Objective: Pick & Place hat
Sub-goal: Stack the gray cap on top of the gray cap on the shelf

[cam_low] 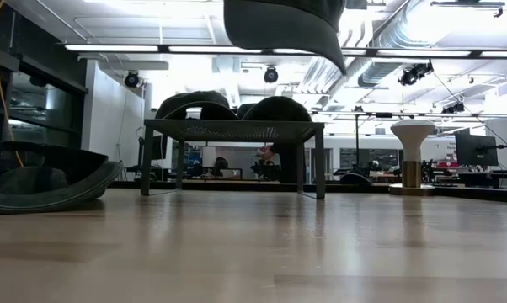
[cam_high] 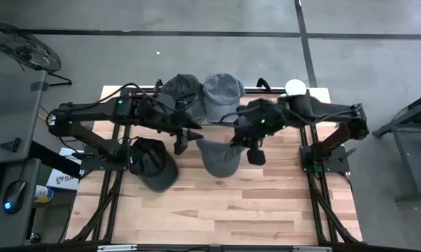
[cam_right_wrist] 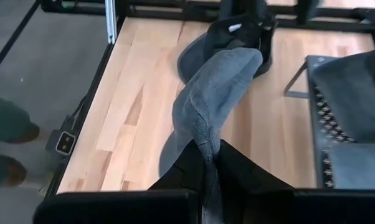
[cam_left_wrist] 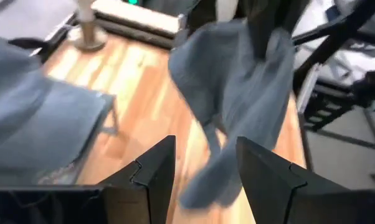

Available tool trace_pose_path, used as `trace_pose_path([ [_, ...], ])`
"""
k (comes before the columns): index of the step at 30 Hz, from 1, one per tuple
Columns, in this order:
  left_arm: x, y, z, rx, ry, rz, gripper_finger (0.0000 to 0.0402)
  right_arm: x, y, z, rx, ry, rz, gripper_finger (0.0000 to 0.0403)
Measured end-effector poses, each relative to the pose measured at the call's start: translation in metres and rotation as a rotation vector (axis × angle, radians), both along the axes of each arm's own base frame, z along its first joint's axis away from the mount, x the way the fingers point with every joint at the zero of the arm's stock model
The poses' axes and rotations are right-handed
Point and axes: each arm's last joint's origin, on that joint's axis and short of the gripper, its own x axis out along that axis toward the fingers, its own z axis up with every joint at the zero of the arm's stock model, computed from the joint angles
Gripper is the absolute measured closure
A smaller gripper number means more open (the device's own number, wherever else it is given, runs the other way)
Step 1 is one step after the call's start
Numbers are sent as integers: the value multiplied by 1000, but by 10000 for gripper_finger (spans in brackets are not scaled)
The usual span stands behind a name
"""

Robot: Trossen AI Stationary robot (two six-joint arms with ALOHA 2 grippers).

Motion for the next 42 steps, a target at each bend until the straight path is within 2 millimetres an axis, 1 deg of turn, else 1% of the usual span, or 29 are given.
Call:
trace_pose_path([
  [3, -8, 1, 6, 20, -27, 37, 234, -9, -13, 8, 4, -30, -22, 387],
  [8, -19, 4, 10, 34, -23, 105, 234, -21, -36, 18, 2, -75, -26, 387],
  [14, -20, 5, 11, 43, -27, 147, 234, -33, -65, 23, -9, -112, -13, 387],
  [20, -19, 5, 8, 35, -3, 170, 234, -41, -96, 27, -33, -150, -54, 387],
  [23, -20, 5, 6, 42, 12, 178, 234, -45, -105, 39, -54, -193, -86, 387],
  [26, -23, 7, 5, 73, 38, 206, 234, -48, -110, 58, -95, -257, -97, 387],
  [30, -25, 7, 4, 104, 54, 207, 234, -44, -126, 72, -122, -273, -136, 387],
  [33, -26, 7, 2, 129, 80, 198, 234, -36, -140, 74, -115, -240, -170, 387],
  [36, -28, 8, -1, 159, 122, 182, 234, -27, -153, 70, -76, -198, -176, 387],
  [39, -31, 8, -4, 199, 171, 179, 234, -20, -166, 58, -12, -178, -185, 387],
  [42, -36, 9, -6, 233, 214, 178, 234, -13, -178, 45, 17, -131, -215, 387],
])
